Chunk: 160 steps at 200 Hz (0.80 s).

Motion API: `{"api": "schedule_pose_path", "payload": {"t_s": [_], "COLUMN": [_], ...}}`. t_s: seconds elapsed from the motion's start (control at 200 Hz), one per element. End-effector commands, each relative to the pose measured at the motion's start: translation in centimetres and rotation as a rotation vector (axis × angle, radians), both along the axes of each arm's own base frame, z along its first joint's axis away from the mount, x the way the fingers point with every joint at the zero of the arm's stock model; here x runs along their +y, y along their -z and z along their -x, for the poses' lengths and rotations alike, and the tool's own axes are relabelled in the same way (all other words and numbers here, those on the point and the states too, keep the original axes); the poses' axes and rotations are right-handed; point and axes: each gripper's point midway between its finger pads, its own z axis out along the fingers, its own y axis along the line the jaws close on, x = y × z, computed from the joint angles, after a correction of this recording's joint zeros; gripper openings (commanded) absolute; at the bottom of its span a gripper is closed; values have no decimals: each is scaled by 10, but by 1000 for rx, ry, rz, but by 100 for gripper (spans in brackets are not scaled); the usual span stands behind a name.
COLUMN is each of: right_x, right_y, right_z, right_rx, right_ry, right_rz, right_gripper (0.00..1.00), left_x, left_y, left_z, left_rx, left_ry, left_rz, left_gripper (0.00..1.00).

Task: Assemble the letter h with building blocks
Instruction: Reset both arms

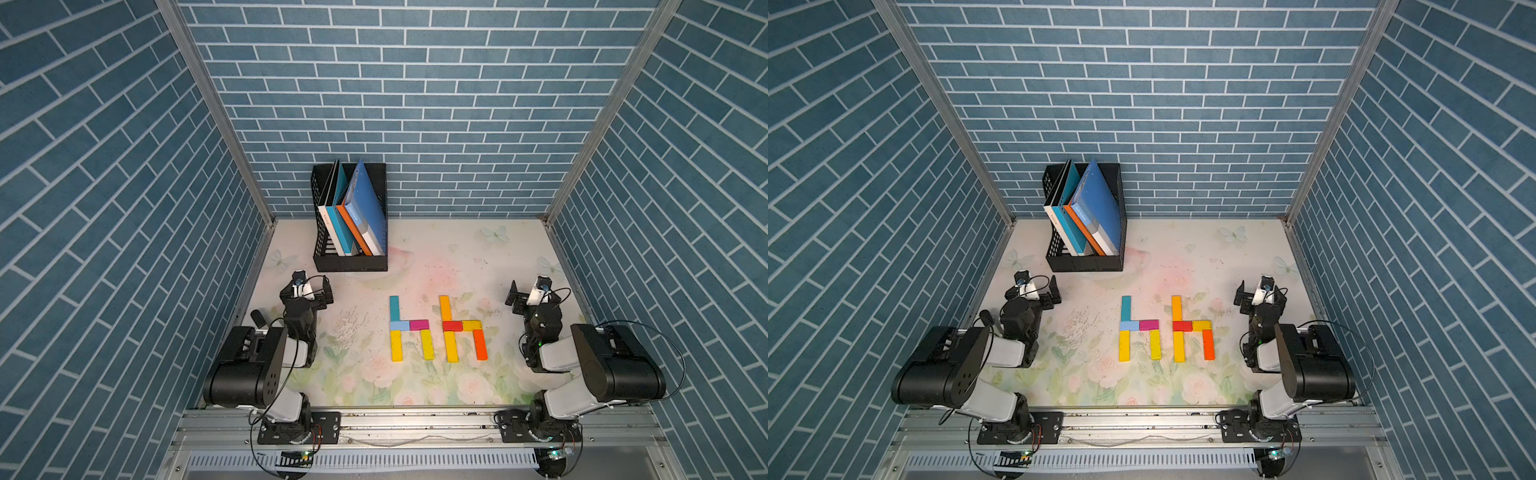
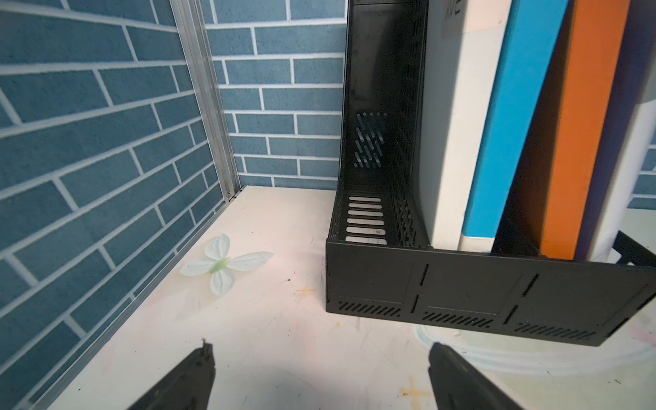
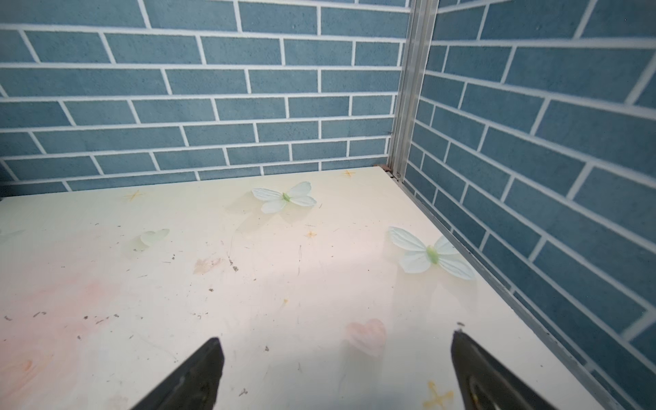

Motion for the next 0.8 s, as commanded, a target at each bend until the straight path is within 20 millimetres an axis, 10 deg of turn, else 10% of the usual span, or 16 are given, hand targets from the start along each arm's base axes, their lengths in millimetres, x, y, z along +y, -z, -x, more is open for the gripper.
{"api": "schedule_pose_path", "payload": {"t_s": [0.0,0.795], "right_x": [6,6], "right_y": [-12,-12], "right_z": [-5,-5], "right_rx": [-37,-38], "right_ry": [-32,-31], "right_rz": [35,36], "right_gripper": [99,99], "left_x": [-1,-1], "left_y": [-4,-3], "left_z": [1,0], "left_rx": [-17,-12], "left_ry": [9,10], "left_rz": [-12,-11], "left_gripper": [100,100]}}
